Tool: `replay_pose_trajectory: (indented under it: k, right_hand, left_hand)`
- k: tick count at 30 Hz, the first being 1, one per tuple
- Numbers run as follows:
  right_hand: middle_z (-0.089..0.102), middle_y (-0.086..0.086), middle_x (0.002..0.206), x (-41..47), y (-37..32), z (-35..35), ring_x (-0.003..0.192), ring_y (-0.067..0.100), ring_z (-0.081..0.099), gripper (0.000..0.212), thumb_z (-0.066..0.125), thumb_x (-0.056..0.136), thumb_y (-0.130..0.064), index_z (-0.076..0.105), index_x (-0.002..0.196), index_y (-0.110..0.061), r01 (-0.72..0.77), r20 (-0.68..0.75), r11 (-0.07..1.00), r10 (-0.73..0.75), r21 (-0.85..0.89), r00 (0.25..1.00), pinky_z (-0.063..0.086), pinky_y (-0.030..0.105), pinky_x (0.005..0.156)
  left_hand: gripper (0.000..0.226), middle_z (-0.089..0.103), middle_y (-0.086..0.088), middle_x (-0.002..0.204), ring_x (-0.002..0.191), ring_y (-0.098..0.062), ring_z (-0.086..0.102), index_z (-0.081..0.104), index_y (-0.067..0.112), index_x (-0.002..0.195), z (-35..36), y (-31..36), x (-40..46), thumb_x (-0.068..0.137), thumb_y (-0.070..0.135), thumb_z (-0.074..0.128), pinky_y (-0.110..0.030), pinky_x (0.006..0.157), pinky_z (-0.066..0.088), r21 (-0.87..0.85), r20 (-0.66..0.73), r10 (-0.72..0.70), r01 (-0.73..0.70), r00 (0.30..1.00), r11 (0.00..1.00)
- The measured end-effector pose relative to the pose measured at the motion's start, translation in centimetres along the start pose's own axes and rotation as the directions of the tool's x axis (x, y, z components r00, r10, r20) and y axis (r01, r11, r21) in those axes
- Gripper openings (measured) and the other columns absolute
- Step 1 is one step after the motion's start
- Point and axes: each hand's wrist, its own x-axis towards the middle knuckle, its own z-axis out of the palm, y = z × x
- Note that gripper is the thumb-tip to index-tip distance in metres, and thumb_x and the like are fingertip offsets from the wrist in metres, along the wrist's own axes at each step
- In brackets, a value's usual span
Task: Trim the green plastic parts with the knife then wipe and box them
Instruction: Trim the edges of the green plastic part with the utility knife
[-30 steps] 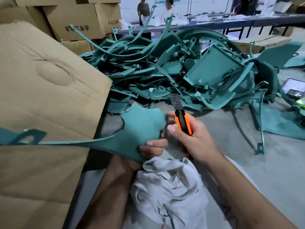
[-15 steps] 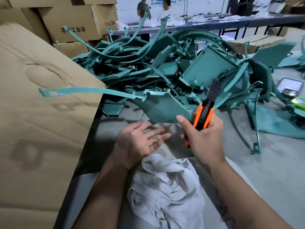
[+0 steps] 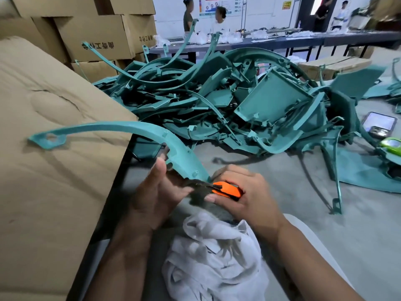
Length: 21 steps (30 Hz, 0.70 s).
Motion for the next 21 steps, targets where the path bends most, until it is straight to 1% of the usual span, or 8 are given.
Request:
replay_pose_trajectory:
  k: [2,6,9,12,14,16,18,21]
  right_hand:
    - [0.063,-0.012,0.078,-0.1,-0.5,0.2,0.069,0.009,0.061,0.03,0.071,0.095,-0.05,0.066,0.084,-0.023,-0.068,-0.068,0.993,0.075,0.097,0.995,0.047,0.021,0.064]
    - [0.069,0.007,0.08,-0.3,-0.7,0.3,0.066,0.025,0.067,0.033,0.059,0.098,-0.054,0.058,0.099,-0.021,-0.25,-0.205,0.928,0.311,0.277,0.928,0.057,0.045,0.061]
    - [0.069,0.003,0.08,-0.1,-0.2,-0.2,0.061,0.02,0.067,0.025,0.059,0.101,-0.051,0.051,0.101,-0.026,-0.318,-0.205,0.91,0.376,0.266,0.904,0.054,0.037,0.054]
    - [0.062,0.006,0.077,-0.1,0.6,0.0,0.065,0.027,0.061,0.013,0.059,0.103,-0.042,0.048,0.103,-0.036,-0.4,-0.152,0.9,0.426,0.175,0.892,0.054,0.051,0.059]
    - [0.06,0.002,0.075,-0.2,0.9,0.1,0.066,0.024,0.058,0.013,0.06,0.104,-0.032,0.049,0.102,-0.038,-0.395,-0.149,0.913,0.407,0.102,0.901,0.052,0.049,0.061]
    - [0.06,-0.001,0.075,-0.2,0.7,0.1,0.063,0.02,0.057,0.016,0.06,0.104,-0.028,0.052,0.099,-0.041,-0.37,-0.169,0.924,0.381,0.092,0.909,0.05,0.042,0.057]
    - [0.064,-0.001,0.073,-0.2,0.5,0.1,0.06,0.022,0.061,0.017,0.058,0.106,-0.028,0.054,0.096,-0.041,-0.389,-0.172,0.902,0.42,0.187,0.891,0.053,0.042,0.053]
    - [0.066,0.003,0.07,-0.3,0.2,0.3,0.054,0.028,0.062,0.018,0.052,0.109,-0.027,0.057,0.093,-0.033,-0.46,-0.078,0.801,0.524,0.382,0.848,0.05,0.038,0.047]
  left_hand:
    - [0.112,0.06,-0.017,0.136,0.121,-0.03,0.065,0.058,0.015,0.137,-0.6,0.0,0.3,0.043,0.062,0.098,-0.05,0.096,0.058,0.046,-0.093,0.017,-0.013,0.996,0.999]
    - [0.103,0.062,-0.01,0.131,0.117,-0.028,0.063,0.059,0.033,0.141,-1.5,-0.4,-0.1,0.049,0.055,0.099,-0.05,0.104,0.05,0.079,-0.095,-0.009,0.017,0.995,0.997]
    - [0.092,0.061,-0.016,0.137,0.123,-0.031,0.063,0.064,0.037,0.135,-1.2,-0.2,0.0,0.051,0.042,0.1,-0.057,0.107,0.047,0.078,-0.159,-0.042,0.055,0.986,0.995]
    - [0.078,0.061,-0.023,0.138,0.125,-0.04,0.062,0.062,0.036,0.136,-1.3,0.2,-0.1,0.06,0.026,0.08,-0.058,0.105,0.048,0.169,-0.17,-0.024,0.053,0.985,0.984]
    - [0.082,0.069,-0.019,0.126,0.11,-0.036,0.068,0.062,0.034,0.137,-1.0,0.3,-0.4,0.057,0.021,0.071,-0.05,0.094,0.055,0.273,-0.126,0.035,0.0,0.991,0.962]
    - [0.079,0.075,-0.006,0.106,0.089,-0.021,0.071,0.063,0.03,0.136,-0.4,0.1,-0.7,0.059,0.016,0.067,-0.031,0.071,0.058,0.455,-0.074,0.129,-0.081,0.989,0.887]
    - [0.072,0.077,0.006,0.11,0.097,-0.013,0.074,0.063,0.033,0.136,0.3,-0.2,-0.6,0.069,0.008,0.064,-0.023,0.072,0.058,0.647,0.0,0.23,-0.176,0.973,0.742]
    - [0.054,0.076,0.009,0.113,0.107,-0.025,0.072,0.073,0.042,0.118,1.0,-1.3,0.0,0.077,0.006,0.064,-0.048,0.088,0.06,0.794,0.041,0.382,-0.262,0.923,0.549]
